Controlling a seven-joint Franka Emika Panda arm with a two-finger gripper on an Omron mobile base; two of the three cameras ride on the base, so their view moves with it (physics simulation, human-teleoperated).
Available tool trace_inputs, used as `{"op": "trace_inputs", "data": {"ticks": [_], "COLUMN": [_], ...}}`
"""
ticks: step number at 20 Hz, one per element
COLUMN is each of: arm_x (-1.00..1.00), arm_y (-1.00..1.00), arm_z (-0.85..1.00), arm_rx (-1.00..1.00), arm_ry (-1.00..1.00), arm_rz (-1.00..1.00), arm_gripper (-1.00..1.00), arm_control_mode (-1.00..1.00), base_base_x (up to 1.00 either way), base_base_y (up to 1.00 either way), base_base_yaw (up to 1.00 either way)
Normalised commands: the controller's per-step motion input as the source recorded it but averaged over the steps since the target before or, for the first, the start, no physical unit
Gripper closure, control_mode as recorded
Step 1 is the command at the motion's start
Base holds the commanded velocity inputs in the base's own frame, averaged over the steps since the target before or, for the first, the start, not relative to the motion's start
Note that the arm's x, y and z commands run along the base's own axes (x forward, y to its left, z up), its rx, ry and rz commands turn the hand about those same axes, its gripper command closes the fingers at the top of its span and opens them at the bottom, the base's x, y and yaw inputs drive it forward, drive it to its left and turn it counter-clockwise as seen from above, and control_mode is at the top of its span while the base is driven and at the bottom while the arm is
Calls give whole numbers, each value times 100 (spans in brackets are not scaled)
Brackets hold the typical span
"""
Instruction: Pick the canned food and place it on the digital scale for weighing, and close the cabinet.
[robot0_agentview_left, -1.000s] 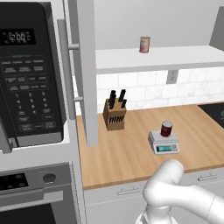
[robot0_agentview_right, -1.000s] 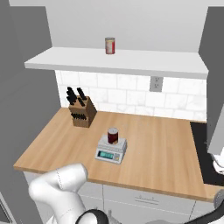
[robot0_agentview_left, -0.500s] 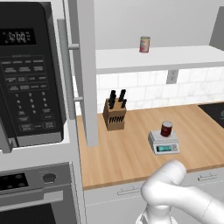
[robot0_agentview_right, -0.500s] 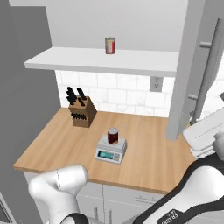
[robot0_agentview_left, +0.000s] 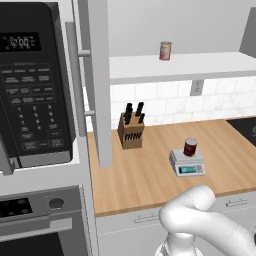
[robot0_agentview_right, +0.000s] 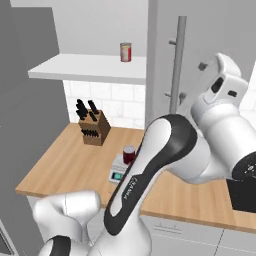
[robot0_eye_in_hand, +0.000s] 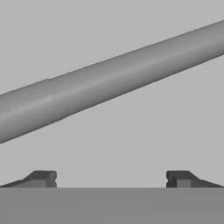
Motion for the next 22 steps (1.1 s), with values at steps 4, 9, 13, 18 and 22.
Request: {"op": "trace_inputs", "data": {"ticks": [4, 9, 13, 18, 22], "arm_x": [69, 77, 82, 92, 97], "arm_y": [52, 17, 0, 4, 9], "arm_z": [15, -8, -22, -14, -24], "arm_rx": [-17, -4, 0, 0, 0], "arm_ry": [0, 0, 4, 3, 1], "arm_rz": [-5, 1, 4, 1, 0], "arm_gripper": [-100, -100, -100, -100, -100], "arm_control_mode": [-100, -100, -100, -100, -100], "base_base_x": [0, 0, 0, 0, 0], "base_base_y": [0, 0, 0, 0, 0], "base_base_yaw": [0, 0, 0, 0, 0]}}
